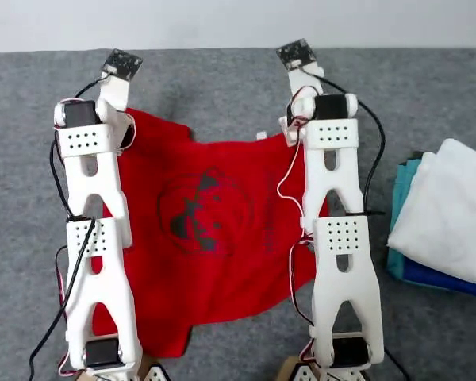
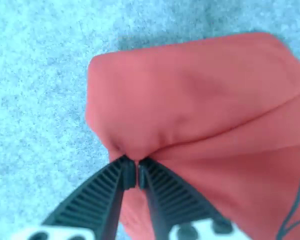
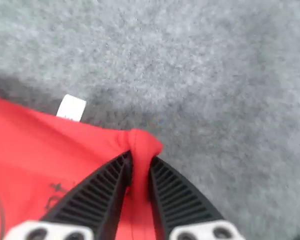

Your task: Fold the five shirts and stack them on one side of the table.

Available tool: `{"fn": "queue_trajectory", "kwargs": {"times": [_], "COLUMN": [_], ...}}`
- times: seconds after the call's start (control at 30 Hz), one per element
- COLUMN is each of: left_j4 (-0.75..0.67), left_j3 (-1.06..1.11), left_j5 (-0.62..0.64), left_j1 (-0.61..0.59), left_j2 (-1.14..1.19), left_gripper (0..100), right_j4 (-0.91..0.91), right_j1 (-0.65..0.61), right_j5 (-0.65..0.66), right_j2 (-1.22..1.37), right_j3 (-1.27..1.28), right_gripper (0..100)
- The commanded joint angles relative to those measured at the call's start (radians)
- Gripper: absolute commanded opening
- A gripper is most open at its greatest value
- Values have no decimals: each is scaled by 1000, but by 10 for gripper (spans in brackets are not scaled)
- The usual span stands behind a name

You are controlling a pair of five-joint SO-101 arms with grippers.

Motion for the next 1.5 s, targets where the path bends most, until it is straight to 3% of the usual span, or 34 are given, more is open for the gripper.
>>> {"fn": "queue_trajectory", "kwargs": {"times": [0.0,0.17,0.33,0.57,0.77,1.13,1.47], "left_j4": [28,31,31,26,23,23,-54], "left_j3": [-25,94,473,1044,1326,1144,639], "left_j5": [9,-5,-107,-233,-295,-244,-95], "left_j1": [-25,-44,-57,-57,-60,-74,-25], "left_j2": [-94,-190,-373,-631,-727,-784,-890], "left_gripper": [5,5,5,5,5,5,5], "right_j4": [90,142,145,142,137,113,-211], "right_j1": [-7,-8,-7,-12,-12,-12,-5], "right_j5": [17,14,14,12,17,11,12], "right_j2": [-140,-229,-308,-559,-754,-915,-1162], "right_j3": [-49,-44,78,555,921,990,990], "right_gripper": [8,8,8,8,8,8,8]}}
